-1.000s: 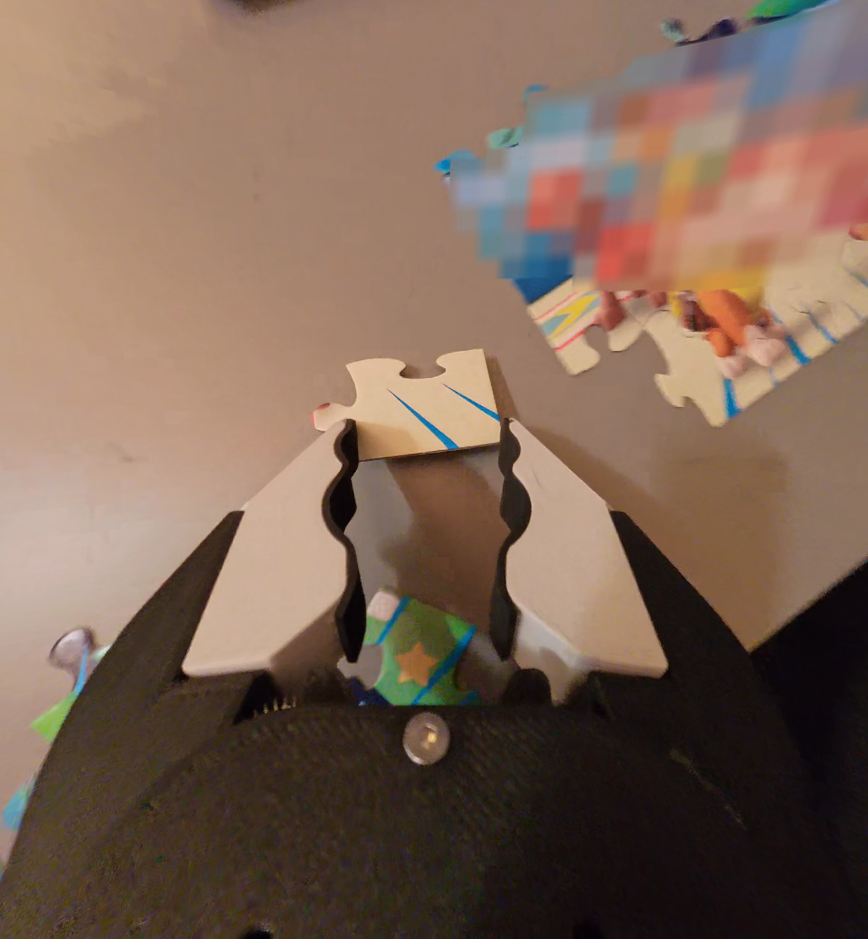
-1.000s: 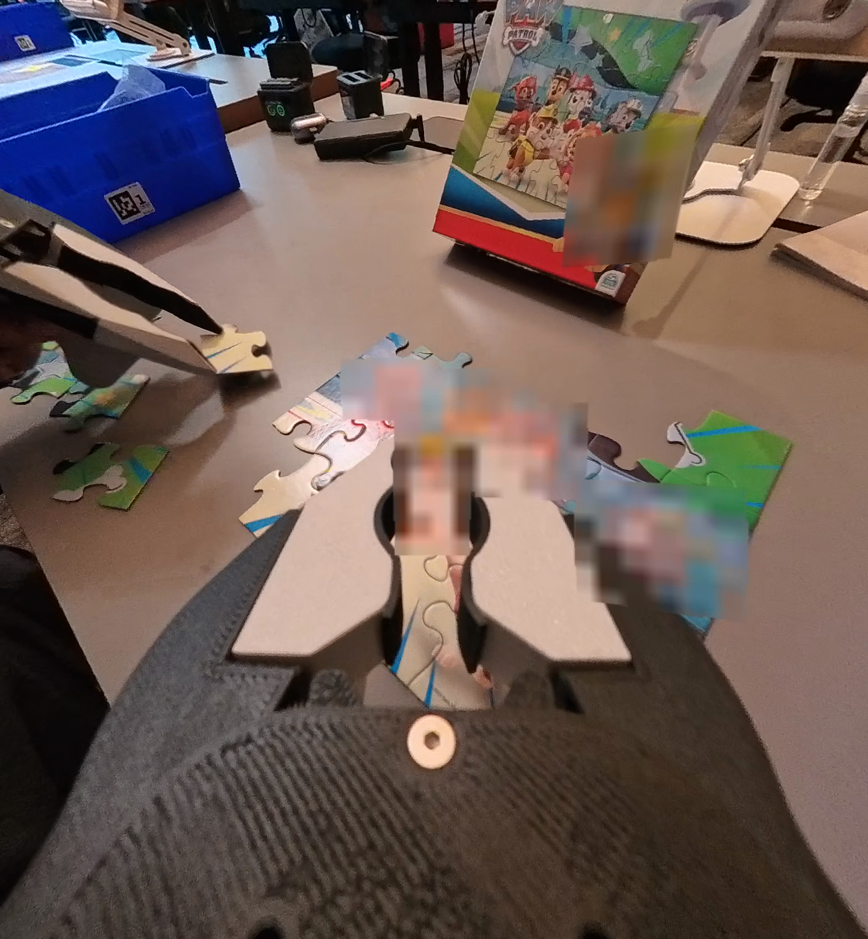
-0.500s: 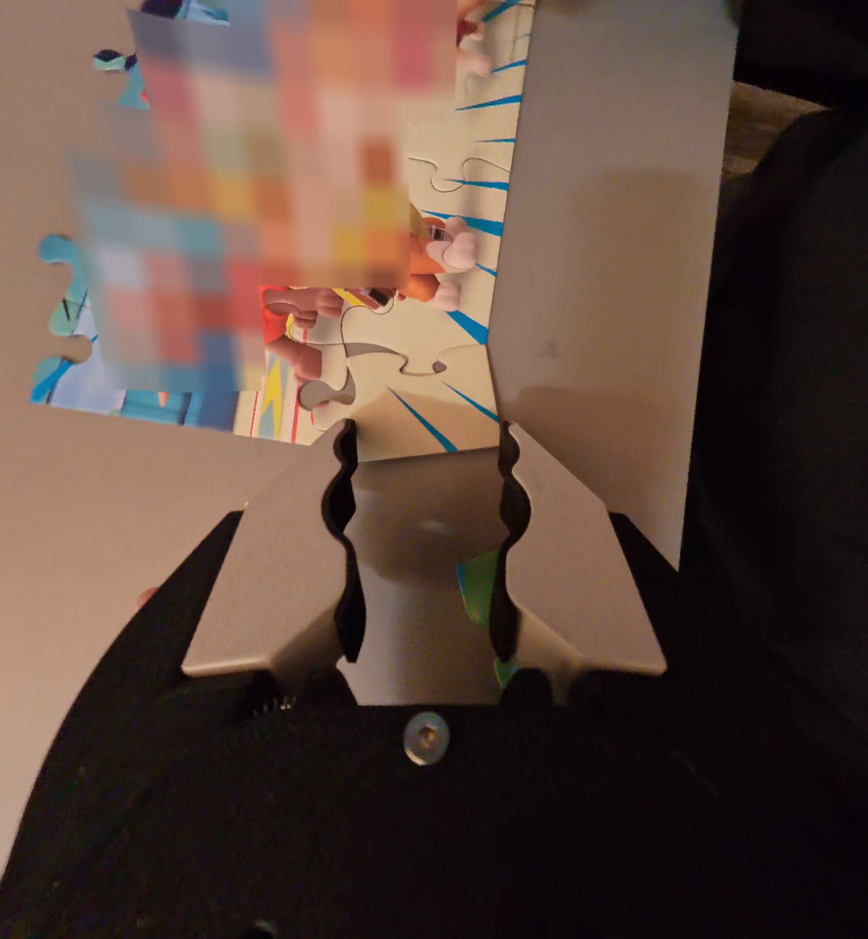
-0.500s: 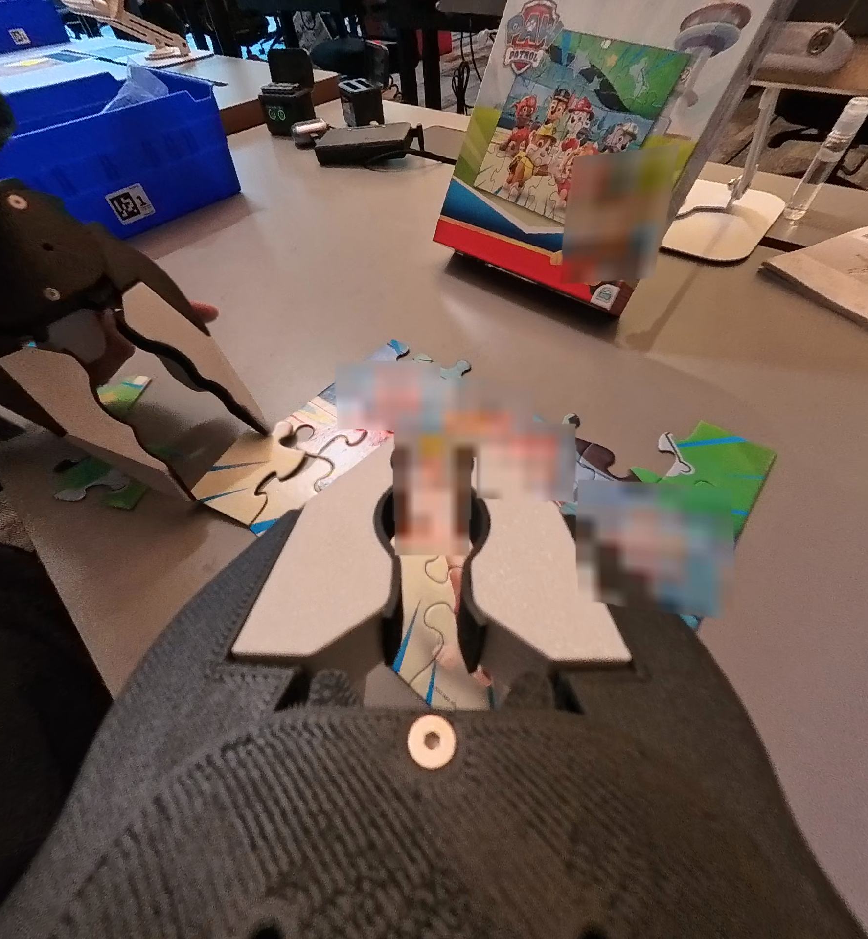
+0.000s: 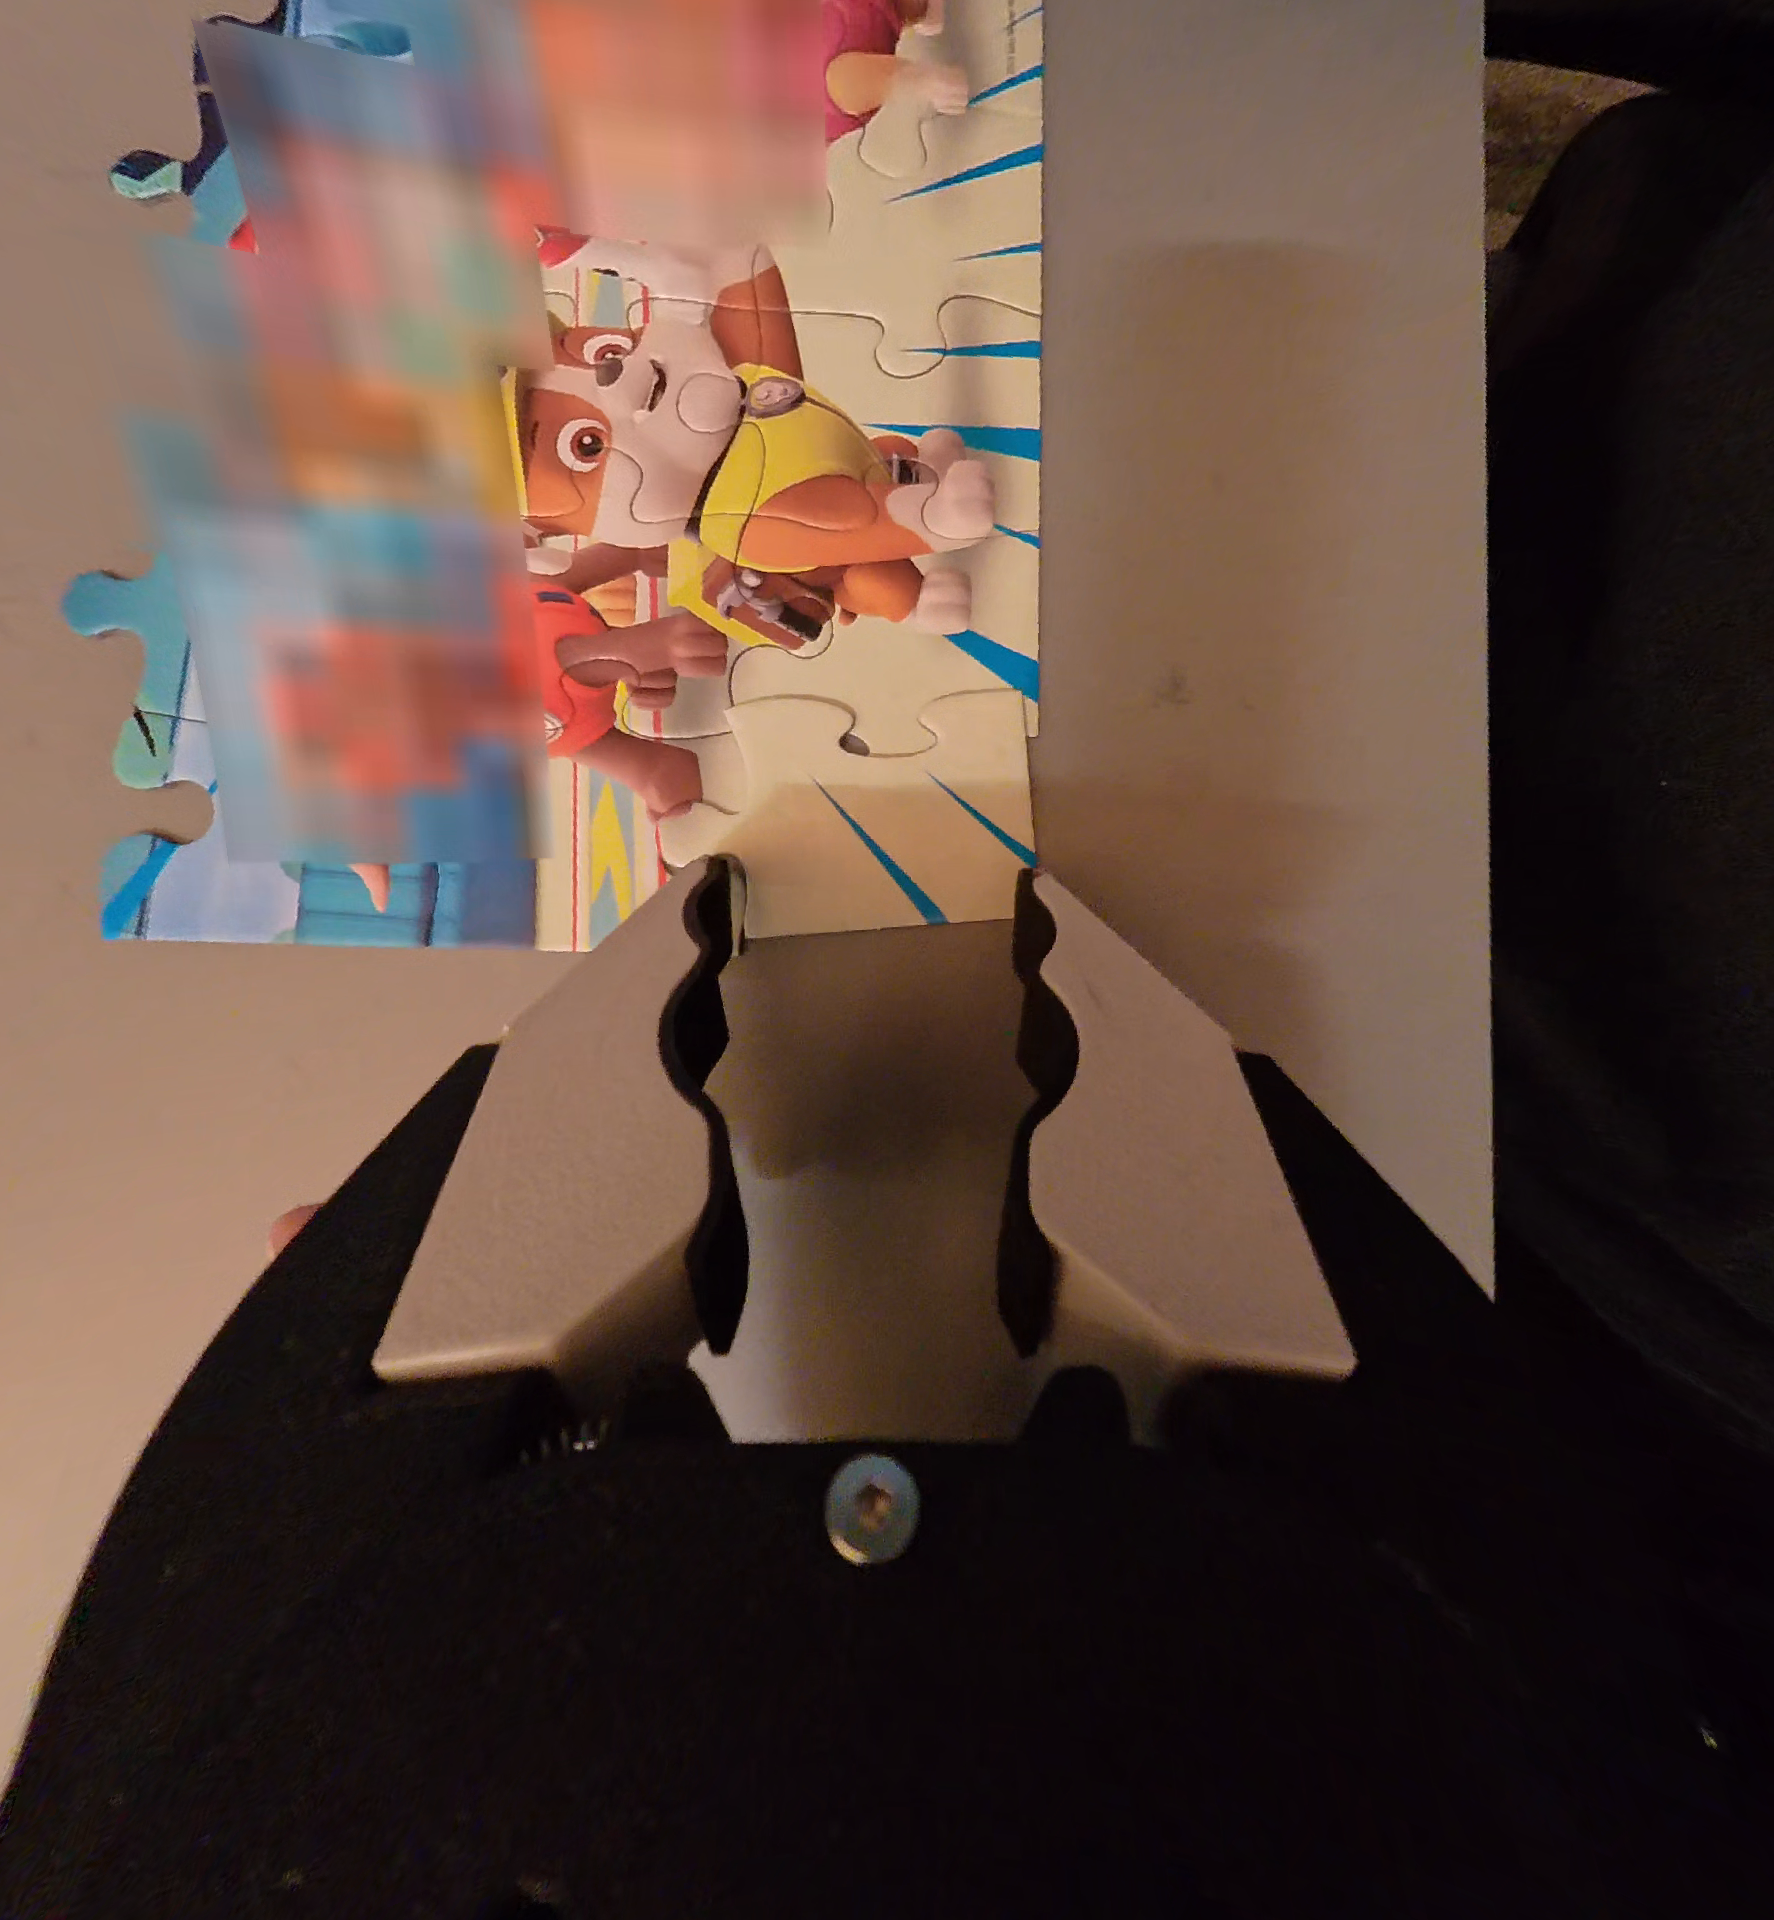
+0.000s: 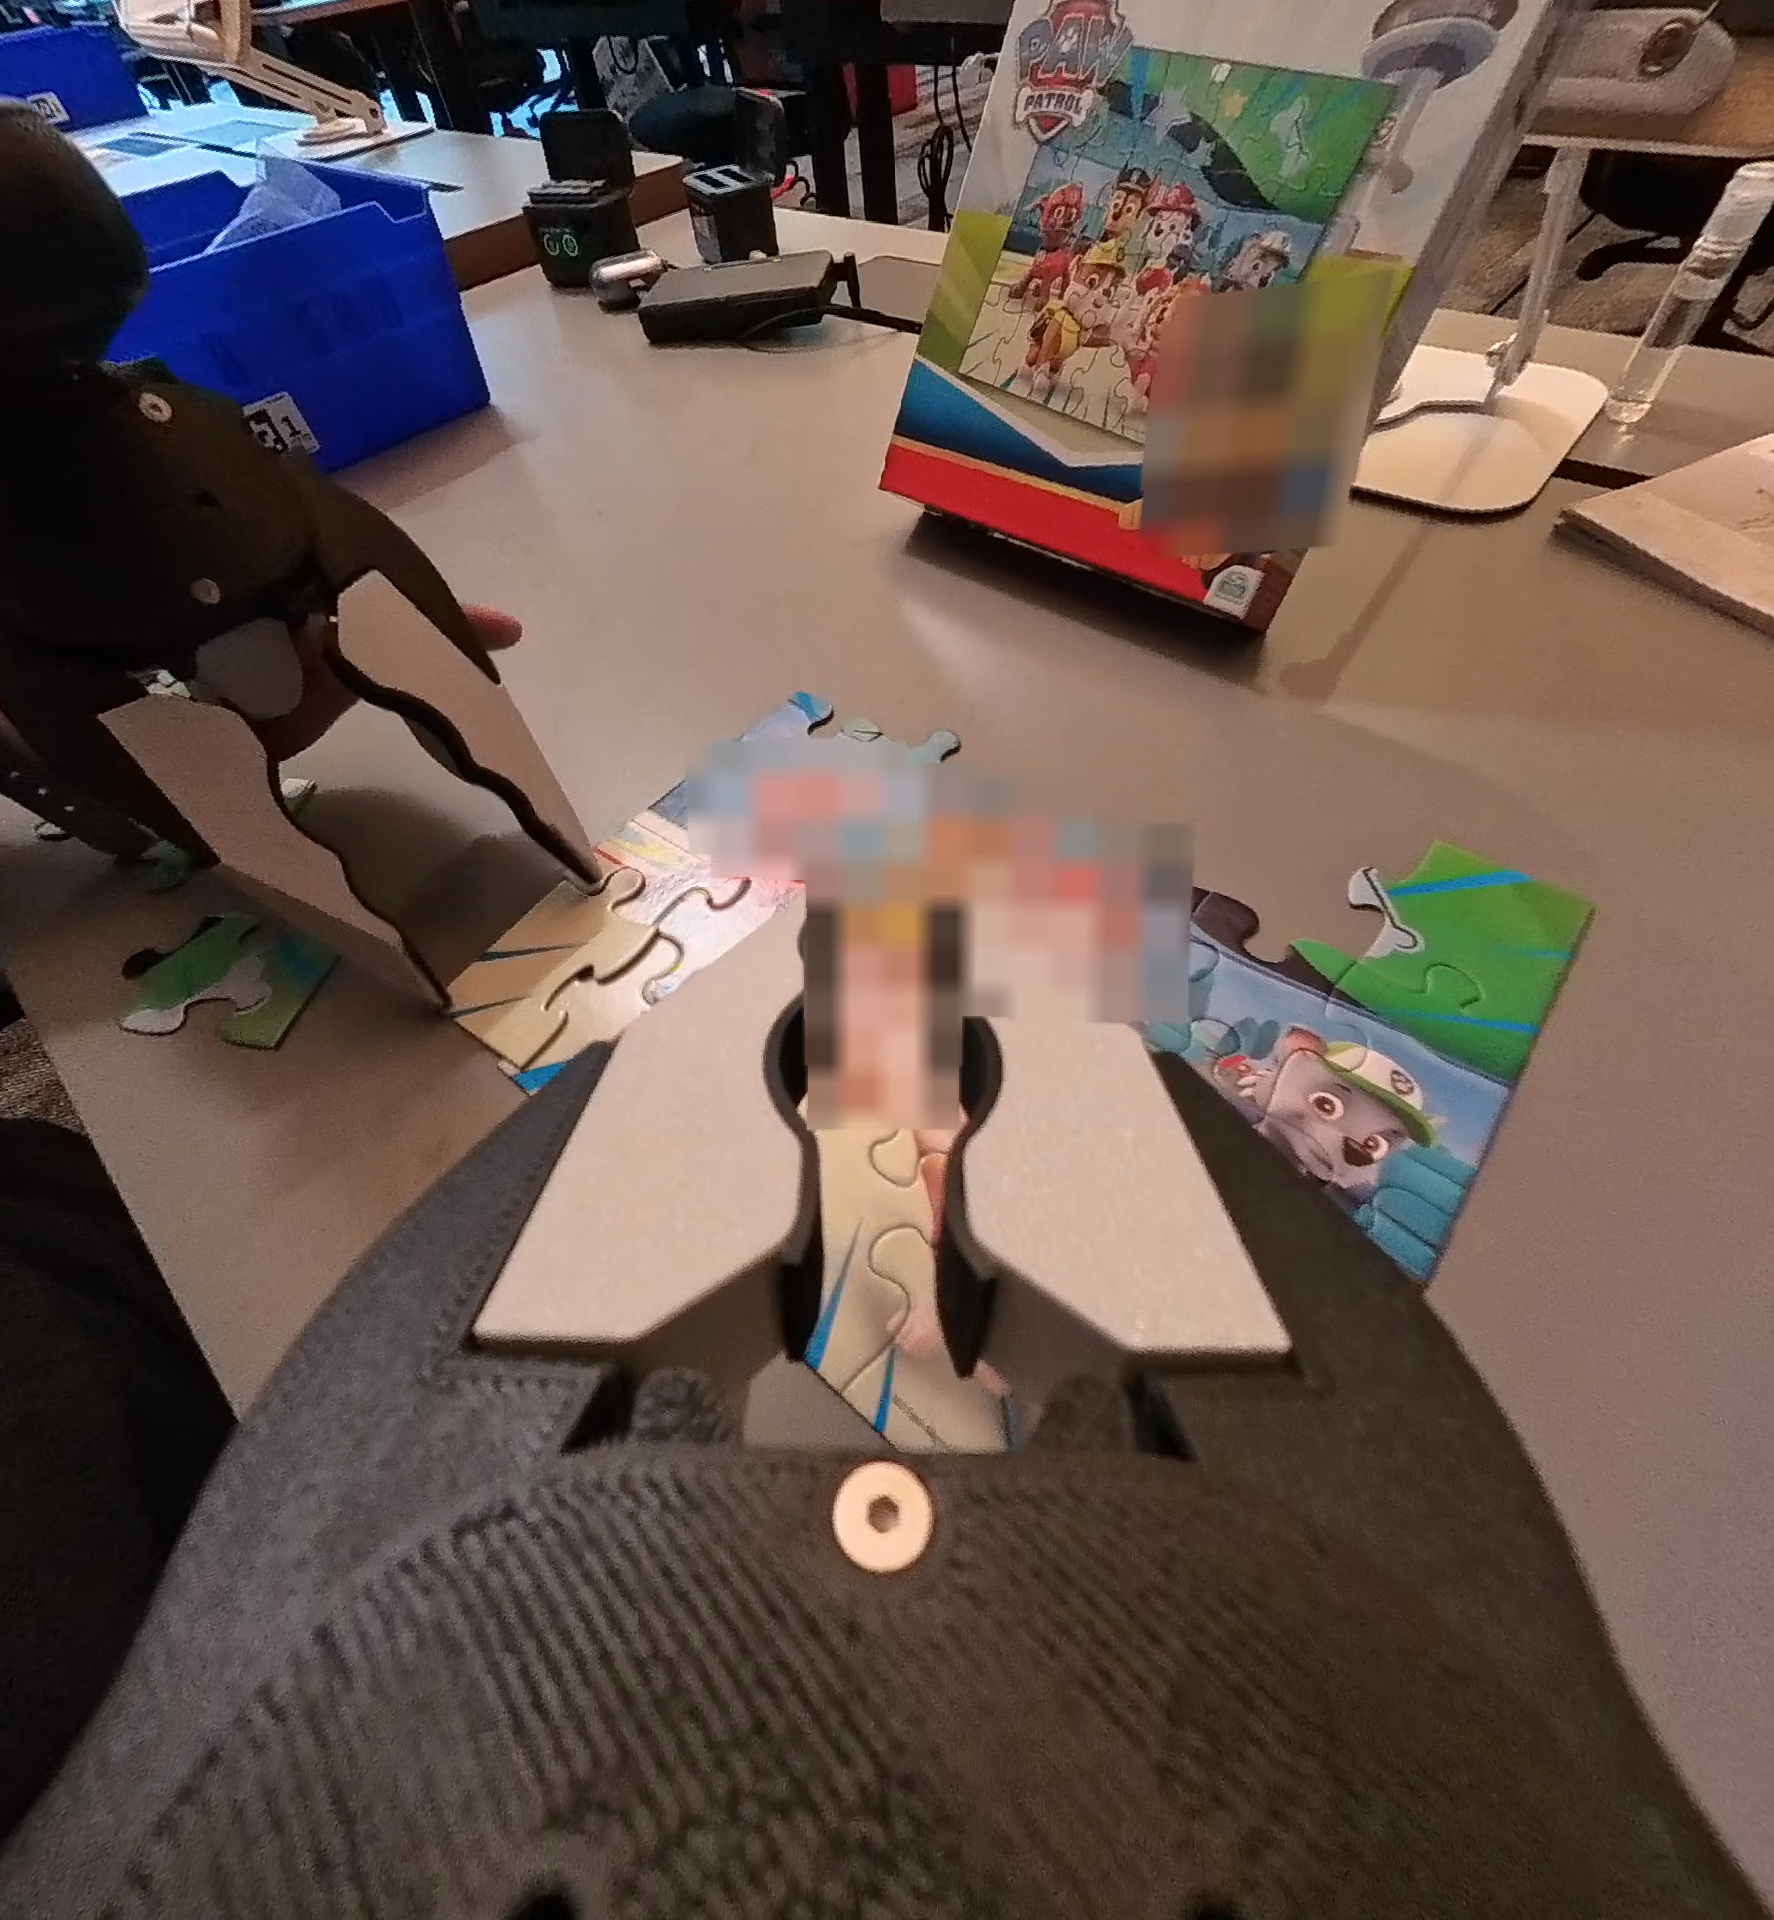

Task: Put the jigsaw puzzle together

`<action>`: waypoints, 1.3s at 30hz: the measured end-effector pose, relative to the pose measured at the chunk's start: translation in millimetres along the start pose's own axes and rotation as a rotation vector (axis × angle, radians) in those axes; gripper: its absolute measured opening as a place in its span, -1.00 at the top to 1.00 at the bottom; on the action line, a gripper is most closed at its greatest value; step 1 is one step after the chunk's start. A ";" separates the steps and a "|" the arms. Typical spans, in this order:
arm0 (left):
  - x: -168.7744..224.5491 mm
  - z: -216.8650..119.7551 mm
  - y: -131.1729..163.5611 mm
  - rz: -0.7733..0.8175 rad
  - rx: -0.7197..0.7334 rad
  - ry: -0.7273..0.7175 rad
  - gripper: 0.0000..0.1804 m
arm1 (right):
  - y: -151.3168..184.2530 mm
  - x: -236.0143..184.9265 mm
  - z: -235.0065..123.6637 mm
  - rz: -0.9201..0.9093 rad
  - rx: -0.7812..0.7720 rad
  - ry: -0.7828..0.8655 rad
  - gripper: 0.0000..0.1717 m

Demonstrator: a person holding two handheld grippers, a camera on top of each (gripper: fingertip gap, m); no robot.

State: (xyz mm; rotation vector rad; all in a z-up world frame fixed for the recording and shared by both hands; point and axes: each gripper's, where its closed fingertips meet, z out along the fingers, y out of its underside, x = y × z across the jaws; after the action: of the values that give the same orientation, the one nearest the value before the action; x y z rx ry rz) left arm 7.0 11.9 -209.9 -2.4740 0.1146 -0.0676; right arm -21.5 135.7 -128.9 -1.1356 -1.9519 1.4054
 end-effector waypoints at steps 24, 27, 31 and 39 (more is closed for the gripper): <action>5.4 -1.1 -1.2 -0.005 0.016 -0.007 0.41 | 68.4 -114.6 52.9 0.015 -0.420 -0.356 0.78; 5.7 0.7 0.5 -0.001 0.009 -0.009 0.41 | 68.9 -117.8 53.0 0.008 -0.427 -0.370 0.78; 6.3 1.0 -1.0 0.004 0.011 -0.008 0.42 | 69.5 -122.9 54.2 0.011 -0.428 -0.388 0.78; 4.7 1.6 -0.7 0.000 0.007 -0.017 0.42 | 68.0 -122.1 56.8 0.008 -0.417 -0.384 0.78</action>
State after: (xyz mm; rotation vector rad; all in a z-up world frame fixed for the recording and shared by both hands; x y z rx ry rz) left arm 11.8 13.0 -210.6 -2.4668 0.1062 -0.0468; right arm 24.8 12.2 -202.1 -1.1026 -2.6068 1.3315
